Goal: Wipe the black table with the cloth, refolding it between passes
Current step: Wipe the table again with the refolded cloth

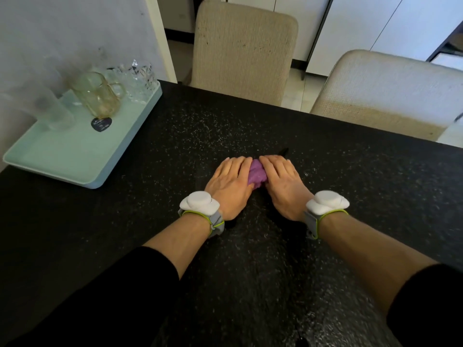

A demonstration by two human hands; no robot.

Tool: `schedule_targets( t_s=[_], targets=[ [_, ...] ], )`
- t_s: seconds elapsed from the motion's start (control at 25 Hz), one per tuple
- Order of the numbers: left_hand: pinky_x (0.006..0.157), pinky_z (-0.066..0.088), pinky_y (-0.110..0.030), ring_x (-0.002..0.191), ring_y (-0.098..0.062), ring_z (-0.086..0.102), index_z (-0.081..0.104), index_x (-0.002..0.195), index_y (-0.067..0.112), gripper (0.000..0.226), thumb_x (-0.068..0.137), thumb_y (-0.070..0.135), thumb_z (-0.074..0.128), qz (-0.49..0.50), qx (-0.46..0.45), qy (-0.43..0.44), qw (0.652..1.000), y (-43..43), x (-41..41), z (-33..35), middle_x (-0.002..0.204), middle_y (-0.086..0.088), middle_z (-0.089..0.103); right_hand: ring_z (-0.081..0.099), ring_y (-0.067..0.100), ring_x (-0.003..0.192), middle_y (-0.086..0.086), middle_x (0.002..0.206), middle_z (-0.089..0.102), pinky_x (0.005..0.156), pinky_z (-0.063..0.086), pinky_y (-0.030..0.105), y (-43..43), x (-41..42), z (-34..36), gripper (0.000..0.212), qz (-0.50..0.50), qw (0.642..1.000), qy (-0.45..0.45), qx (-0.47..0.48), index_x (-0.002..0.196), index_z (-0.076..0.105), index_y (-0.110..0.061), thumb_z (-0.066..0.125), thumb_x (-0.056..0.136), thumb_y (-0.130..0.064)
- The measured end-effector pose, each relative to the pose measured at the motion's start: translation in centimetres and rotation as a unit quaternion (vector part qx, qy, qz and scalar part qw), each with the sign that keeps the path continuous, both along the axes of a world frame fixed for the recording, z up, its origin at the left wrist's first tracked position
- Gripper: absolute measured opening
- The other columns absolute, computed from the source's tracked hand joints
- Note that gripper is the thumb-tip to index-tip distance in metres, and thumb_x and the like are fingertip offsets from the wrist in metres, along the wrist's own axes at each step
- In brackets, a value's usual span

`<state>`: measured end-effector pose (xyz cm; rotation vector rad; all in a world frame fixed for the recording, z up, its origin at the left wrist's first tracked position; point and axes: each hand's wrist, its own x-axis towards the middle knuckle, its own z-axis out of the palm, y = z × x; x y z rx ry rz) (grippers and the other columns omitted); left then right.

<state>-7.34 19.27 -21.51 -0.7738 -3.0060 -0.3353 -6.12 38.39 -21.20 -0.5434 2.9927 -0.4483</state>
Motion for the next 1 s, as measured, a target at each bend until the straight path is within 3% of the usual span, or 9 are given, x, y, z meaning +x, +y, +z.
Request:
schedule_targets(
  t_s=[0.28,0.44,0.68,1.0],
  targets=[
    [0.127,0.008,-0.036,0.147,-0.023,0.030,0.024,0.157,0.011,0.067,0.101,0.039,0.047,0.006,0.029,-0.046,0.998,-2.6,10.0,0.9,0.158,-0.009,0.034,0.026,0.030,0.148,0.011,0.157,0.031,0.125,0.012,0.046,-1.2,9.0,0.3,0.067,0.060,0.998,-0.010,0.015,0.160,0.016,-0.013,0.045,0.102,-0.032],
    [0.125,0.004,-0.039,0.146,-0.027,0.035,0.032,0.153,0.008,0.066,0.097,0.043,0.031,0.029,-0.002,-0.091,0.995,-3.9,16.7,1.1,0.157,-0.013,0.039,0.028,0.030,0.147,0.010,0.157,0.030,0.124,0.011,0.043,-2.5,14.6,0.0,0.069,0.075,0.996,-0.025,0.036,0.161,0.012,-0.016,0.043,0.102,-0.036],
    [0.126,0.015,-0.039,0.147,-0.022,0.032,0.023,0.157,0.011,0.071,0.097,0.041,0.049,0.025,-0.022,-0.075,0.997,-6.0,21.1,1.7,0.157,-0.009,0.036,0.046,0.032,0.131,0.014,0.146,0.044,0.112,0.039,0.048,-3.8,18.7,0.1,0.066,0.092,0.993,-0.003,0.069,0.157,0.027,-0.012,0.034,0.101,-0.047],
    [0.126,0.007,-0.036,0.150,-0.023,0.026,0.019,0.157,0.011,0.074,0.096,0.040,0.049,0.049,-0.022,-0.051,0.997,-8.8,16.5,1.2,0.161,-0.010,0.031,0.036,0.030,0.142,0.013,0.154,0.037,0.122,0.020,0.044,-7.2,12.8,0.0,0.068,0.135,0.989,0.016,0.055,0.157,0.023,-0.009,0.047,0.101,-0.039]
  ],
)
